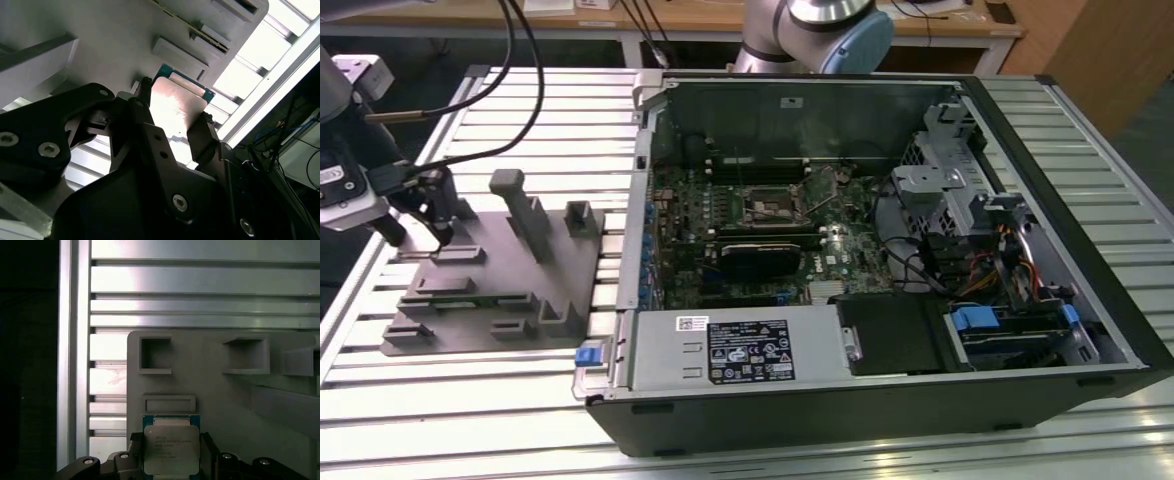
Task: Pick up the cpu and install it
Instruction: 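Pick up the cpu and move it towards the insertion slot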
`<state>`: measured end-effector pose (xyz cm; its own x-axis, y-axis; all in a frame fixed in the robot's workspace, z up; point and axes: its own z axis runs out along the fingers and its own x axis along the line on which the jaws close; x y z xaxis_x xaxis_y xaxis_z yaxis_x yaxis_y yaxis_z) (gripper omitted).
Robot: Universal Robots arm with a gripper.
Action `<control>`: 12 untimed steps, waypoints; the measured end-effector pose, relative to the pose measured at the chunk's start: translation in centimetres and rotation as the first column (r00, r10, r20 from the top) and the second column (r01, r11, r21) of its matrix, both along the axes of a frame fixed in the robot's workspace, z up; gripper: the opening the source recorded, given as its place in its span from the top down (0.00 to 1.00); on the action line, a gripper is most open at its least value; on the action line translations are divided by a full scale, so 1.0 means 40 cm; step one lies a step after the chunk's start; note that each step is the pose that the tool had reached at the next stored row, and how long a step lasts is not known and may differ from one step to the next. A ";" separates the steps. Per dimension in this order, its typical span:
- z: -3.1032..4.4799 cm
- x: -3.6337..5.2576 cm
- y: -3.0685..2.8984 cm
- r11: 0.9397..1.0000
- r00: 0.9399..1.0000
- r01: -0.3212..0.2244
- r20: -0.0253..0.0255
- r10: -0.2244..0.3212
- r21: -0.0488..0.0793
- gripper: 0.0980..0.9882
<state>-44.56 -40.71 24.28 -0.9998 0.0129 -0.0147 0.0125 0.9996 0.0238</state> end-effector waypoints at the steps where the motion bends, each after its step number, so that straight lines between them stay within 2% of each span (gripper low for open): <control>1: 0.002 0.000 0.000 1.000 1.000 0.000 0.000 0.000 0.000 0.50; 12: 0.032 0.000 0.000 1.000 1.000 0.000 0.000 0.000 0.000 0.50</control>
<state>-44.57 -40.71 25.55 -0.9998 0.0130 -0.0148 0.0126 0.9996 0.0239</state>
